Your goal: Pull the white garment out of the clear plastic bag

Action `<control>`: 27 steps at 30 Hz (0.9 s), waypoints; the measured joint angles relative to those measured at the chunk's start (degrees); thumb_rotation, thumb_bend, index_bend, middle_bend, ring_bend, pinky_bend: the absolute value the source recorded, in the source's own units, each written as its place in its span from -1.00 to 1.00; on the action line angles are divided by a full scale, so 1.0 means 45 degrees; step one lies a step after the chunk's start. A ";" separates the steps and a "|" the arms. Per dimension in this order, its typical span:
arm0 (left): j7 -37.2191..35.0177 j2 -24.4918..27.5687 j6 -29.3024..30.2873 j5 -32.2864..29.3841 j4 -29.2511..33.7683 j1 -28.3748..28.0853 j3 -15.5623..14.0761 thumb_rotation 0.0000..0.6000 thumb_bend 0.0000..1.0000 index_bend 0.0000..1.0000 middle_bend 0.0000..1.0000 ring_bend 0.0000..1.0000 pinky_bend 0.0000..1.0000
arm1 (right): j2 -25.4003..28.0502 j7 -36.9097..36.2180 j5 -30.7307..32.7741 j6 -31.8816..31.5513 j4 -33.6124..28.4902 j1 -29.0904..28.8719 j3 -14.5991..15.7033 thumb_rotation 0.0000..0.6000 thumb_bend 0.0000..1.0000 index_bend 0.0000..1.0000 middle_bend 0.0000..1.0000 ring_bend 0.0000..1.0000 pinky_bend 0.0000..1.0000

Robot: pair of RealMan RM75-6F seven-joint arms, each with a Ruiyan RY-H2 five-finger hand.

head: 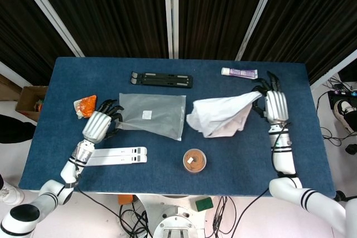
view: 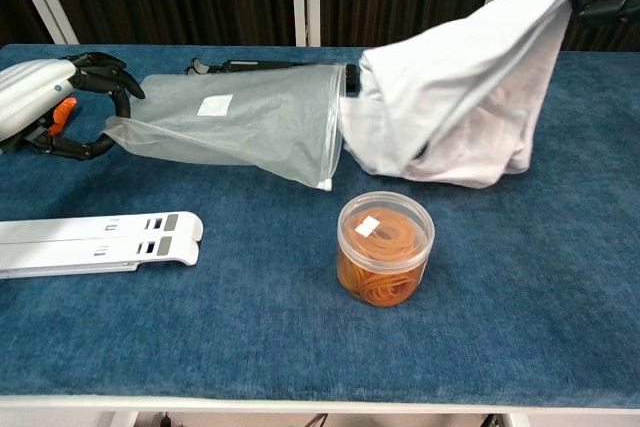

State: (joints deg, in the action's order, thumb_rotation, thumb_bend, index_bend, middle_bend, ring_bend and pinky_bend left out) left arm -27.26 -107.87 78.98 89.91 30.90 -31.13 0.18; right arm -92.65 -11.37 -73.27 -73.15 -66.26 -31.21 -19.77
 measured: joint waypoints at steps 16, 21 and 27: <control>0.0676 0.0978 -0.0428 -0.0183 0.1899 0.0476 -0.0013 1.00 -0.80 -0.62 -0.70 -0.85 -0.75 | 0.1007 0.2459 0.1676 0.2485 0.0071 0.0220 0.0458 1.00 -0.55 -0.90 -0.99 -1.00 -1.00; 0.1107 0.2078 -0.0462 -0.0389 0.4083 0.0618 0.0154 1.00 -0.82 -0.63 -0.71 -0.85 -0.75 | 0.2240 0.4730 0.2911 0.3828 -0.1882 0.0131 0.0837 1.00 -0.65 -1.00 -1.00 -1.00 -1.00; 0.2335 0.4327 -0.0242 -0.0856 0.7214 0.1206 0.0323 1.00 -0.82 -0.63 -0.69 -0.85 -0.75 | 0.4241 0.4594 0.2965 0.3877 -0.4844 0.0507 0.0954 1.00 -0.61 -0.95 -0.82 -1.00 -0.99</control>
State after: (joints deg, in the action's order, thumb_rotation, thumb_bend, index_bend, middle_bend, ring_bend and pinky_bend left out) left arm -16.75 -88.39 77.89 86.06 63.36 -25.70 1.63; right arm -73.57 9.30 -59.93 -55.71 -88.06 -28.93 -15.48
